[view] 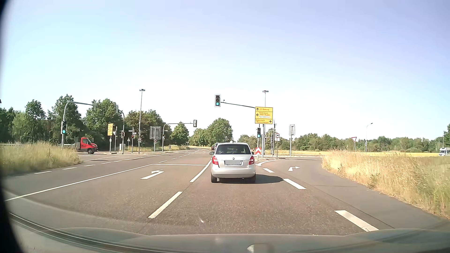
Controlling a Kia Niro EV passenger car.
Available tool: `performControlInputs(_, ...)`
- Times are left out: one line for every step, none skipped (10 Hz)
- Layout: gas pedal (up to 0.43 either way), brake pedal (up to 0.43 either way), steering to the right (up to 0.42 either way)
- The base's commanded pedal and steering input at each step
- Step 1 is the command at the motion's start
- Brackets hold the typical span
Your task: Follow the waypoints while adhering to traffic rules and regulations
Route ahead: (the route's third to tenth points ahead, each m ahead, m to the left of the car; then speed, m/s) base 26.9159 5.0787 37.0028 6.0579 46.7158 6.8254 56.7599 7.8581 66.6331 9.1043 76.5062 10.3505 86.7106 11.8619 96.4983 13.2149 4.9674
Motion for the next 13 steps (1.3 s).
performControlInputs(0.22,0.018,-0.022)
performControlInputs(0.22,0.018,-0.022)
performControlInputs(0.228,0.018,-0.021)
performControlInputs(0.228,0.018,-0.02)
performControlInputs(0.24,0.018,-0.02)
performControlInputs(0.24,0.018,-0.02)
performControlInputs(0.24,0.018,-0.02)
performControlInputs(0.24,0.018,-0.018)
performControlInputs(0.24,0.018,-0.015)
performControlInputs(0.24,0.018,-0.012)
performControlInputs(0.24,0.018,-0.011)
performControlInputs(0.24,0.018,-0.012)
performControlInputs(0.24,0.018,-0.011)
